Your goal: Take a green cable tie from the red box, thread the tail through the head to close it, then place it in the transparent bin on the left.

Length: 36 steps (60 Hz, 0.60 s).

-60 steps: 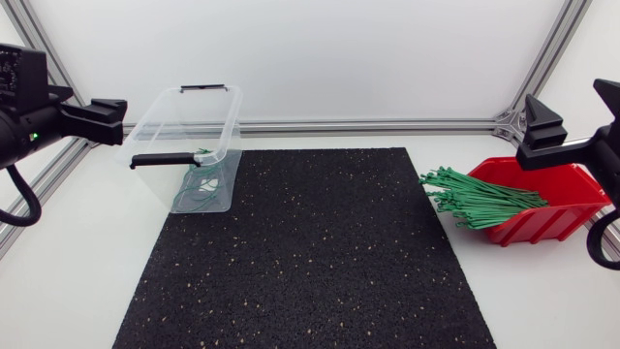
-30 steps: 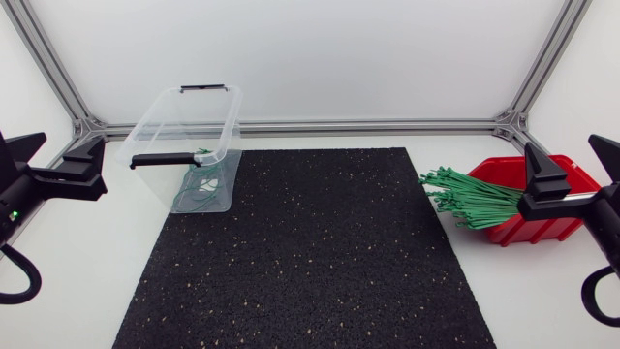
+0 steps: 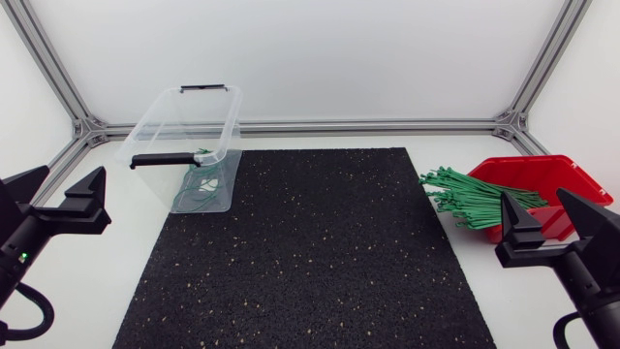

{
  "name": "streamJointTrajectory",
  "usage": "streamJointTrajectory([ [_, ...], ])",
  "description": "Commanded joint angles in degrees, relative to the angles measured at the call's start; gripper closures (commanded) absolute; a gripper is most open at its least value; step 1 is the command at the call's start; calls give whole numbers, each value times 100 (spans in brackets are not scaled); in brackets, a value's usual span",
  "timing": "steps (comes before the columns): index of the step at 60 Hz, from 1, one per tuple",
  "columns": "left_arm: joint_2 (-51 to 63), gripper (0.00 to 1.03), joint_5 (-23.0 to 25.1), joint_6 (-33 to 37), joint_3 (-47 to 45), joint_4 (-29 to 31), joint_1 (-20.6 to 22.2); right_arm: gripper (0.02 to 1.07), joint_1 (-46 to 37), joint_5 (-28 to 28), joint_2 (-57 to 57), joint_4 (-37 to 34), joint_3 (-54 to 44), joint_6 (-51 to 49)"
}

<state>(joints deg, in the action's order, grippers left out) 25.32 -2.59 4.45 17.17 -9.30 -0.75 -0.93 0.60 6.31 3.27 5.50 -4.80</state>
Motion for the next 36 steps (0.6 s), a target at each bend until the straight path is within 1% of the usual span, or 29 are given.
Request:
streamJointTrajectory([
  [1,-264,5,29,-180,-279,51,-22,6,57,-39,-266,-138,-280,289],
  [9,-651,5,68,-225,-525,201,-6,6,93,-60,-631,-327,-550,480],
  [36,-1960,6,201,-378,-1354,708,51,7,93,-60,-631,-327,-550,480],
])
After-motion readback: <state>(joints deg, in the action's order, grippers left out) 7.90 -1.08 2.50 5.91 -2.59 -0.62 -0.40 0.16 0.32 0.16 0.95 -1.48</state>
